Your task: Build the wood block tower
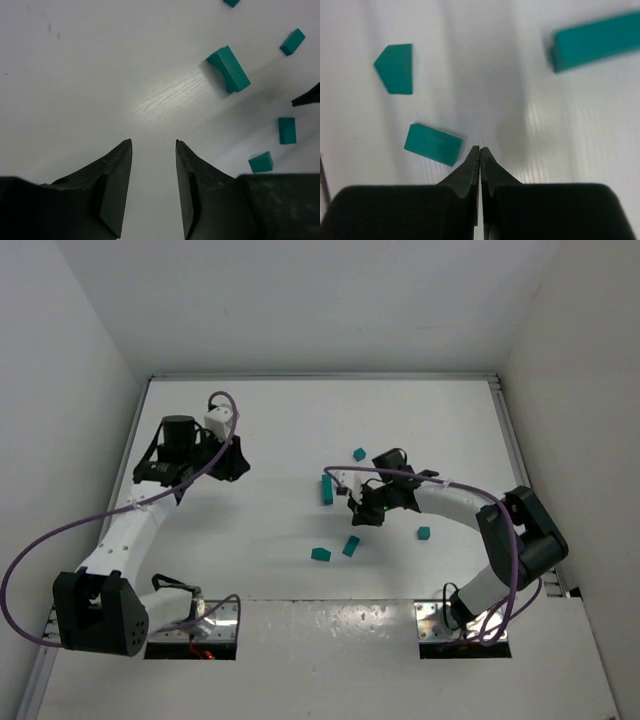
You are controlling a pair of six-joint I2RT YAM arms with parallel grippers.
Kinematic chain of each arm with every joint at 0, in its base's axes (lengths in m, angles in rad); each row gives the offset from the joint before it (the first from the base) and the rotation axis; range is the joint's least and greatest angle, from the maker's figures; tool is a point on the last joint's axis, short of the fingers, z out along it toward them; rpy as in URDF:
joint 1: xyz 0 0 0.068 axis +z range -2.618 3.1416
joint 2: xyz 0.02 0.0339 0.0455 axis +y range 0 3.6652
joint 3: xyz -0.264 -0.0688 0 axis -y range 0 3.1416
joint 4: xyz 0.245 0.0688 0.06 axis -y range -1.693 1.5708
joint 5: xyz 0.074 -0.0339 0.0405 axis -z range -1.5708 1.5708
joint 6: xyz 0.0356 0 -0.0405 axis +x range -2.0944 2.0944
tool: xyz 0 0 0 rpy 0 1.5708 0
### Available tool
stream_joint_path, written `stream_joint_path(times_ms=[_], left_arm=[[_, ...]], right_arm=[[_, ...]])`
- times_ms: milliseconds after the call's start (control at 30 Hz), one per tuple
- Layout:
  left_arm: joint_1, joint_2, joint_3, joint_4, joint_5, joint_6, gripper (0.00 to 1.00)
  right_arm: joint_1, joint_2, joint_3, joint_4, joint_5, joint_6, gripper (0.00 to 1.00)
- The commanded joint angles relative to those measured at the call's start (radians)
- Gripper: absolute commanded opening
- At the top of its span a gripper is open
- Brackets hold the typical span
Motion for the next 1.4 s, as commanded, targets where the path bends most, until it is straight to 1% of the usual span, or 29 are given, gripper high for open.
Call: stream_joint_path(times_ms=[0,100,167,200,233,267,333,367,400,433,467,500,533,567,600,633,667,700,767,800,867,933,967,1000,1067,1167,1267,1300,1367], left_arm=[[-0.05,-0.008,-0.043,-0.006,-0.085,-0.183,0.46],[-0.085,-0.009,-0.097,0.003,-0.12,-0.262,0.56],[-0.096,0.025,-0.114,0.013,-0.131,-0.299,0.56],[-0.096,0.025,-0.126,0.022,-0.144,-0.314,0.57],[-0.096,0.039,-0.126,0.022,-0.145,-0.314,0.59],[-0.096,0.039,-0.126,0.022,-0.145,-0.305,0.62],[-0.096,0.048,-0.126,0.007,-0.145,-0.27,0.79],[-0.084,0.048,-0.111,-0.004,-0.145,-0.255,0.86],[-0.064,0.048,-0.099,-0.013,-0.125,-0.224,0.96],[-0.052,0.048,-0.098,-0.026,-0.106,-0.212,1.0],[-0.041,0.048,-0.088,-0.026,-0.097,-0.202,1.0],[-0.023,0.048,-0.088,-0.026,-0.088,-0.192,1.0],[-0.023,0.048,-0.076,-0.038,-0.077,-0.161,1.0],[-0.023,0.048,-0.066,-0.038,-0.086,-0.152,1.0],[-0.012,0.036,-0.053,-0.038,-0.108,-0.152,1.0],[-0.012,0.025,-0.052,-0.038,-0.121,-0.152,1.0],[-0.012,0.014,-0.052,-0.038,-0.122,-0.132,1.0],[-0.012,0.004,-0.052,-0.038,-0.112,-0.117,1.0],[-0.012,-0.005,-0.062,-0.038,-0.112,-0.094,1.0],[-0.012,-0.018,-0.072,-0.038,-0.112,-0.081,1.0],[-0.012,-0.018,-0.072,-0.026,-0.09,-0.046,1.0],[-0.012,-0.009,-0.06,-0.026,-0.037,-0.035,1.0],[-0.012,0.01,-0.051,-0.026,-0.027,-0.025,1.0],[-0.012,0.019,-0.033,-0.026,-0.017,-0.012,1.0],[-0.012,0.05,-0.014,-0.026,-0.017,0.0,1.0],[-0.012,0.062,0.012,-0.026,-0.026,0.0,1.0],[-0.012,0.073,0.012,-0.026,-0.039,0.009,1.0],[-0.012,0.083,0.023,-0.026,-0.051,0.009,1.0],[-0.012,0.096,0.033,-0.026,-0.051,0.009,1.0]], right_arm=[[-0.046,-0.052,0.072,-0.024,0.129,0.34,0.0],[-0.079,-0.089,0.094,-0.012,0.233,0.476,0.0],[-0.088,-0.116,0.065,0.055,0.38,0.568,0.0],[-0.085,-0.135,0.054,0.069,0.538,0.625,0.0],[-0.083,-0.142,0.045,0.086,0.586,0.643,0.0],[-0.085,-0.147,0.034,0.102,0.625,0.668,0.0],[-0.1,-0.149,0.045,0.096,0.638,0.635,0.0],[-0.103,-0.146,0.071,0.062,0.618,0.527,0.09],[-0.12,-0.146,0.089,0.022,0.564,0.491,0.18],[-0.132,-0.159,0.088,0.007,0.527,0.452,0.25],[-0.146,-0.17,0.083,0.001,0.412,0.381,0.47],[-0.189,-0.191,0.06,-0.01,0.375,0.324,0.59],[-0.198,-0.201,0.063,-0.033,0.341,0.297,0.67],[-0.209,-0.196,0.072,-0.064,0.249,0.23,0.74],[-0.238,-0.189,0.117,-0.185,0.215,0.16,0.74],[-0.247,-0.179,0.137,-0.234,0.186,0.097,0.75],[-0.255,-0.163,0.155,-0.277,0.102,0.064,0.75],[-0.267,-0.158,0.178,-0.352,0.088,-0.027,0.75],[-0.275,-0.143,0.181,-0.389,0.089,-0.074,0.74],[-0.277,-0.136,0.181,-0.4,0.083,-0.17,0.71],[-0.298,-0.112,0.172,-0.43,0.043,-0.266,0.69],[-0.316,-0.087,0.165,-0.435,-0.014,-0.455,0.69],[-0.357,-0.077,0.168,-0.437,-0.038,-0.561,0.69],[-0.364,-0.051,0.174,-0.444,-0.111,-0.62,0.69],[-0.384,0.011,0.235,-0.502,-0.126,-0.808,0.69],[-0.399,0.185,0.393,-0.63,-0.132,-0.932,0.7],[-0.402,0.239,0.525,-0.697,-0.133,-1.013,0.73],[-0.399,0.273,0.542,-0.714,-0.132,-1.075,0.75],[-0.399,0.304,0.572,-0.723,-0.129,-1.111,0.75]])
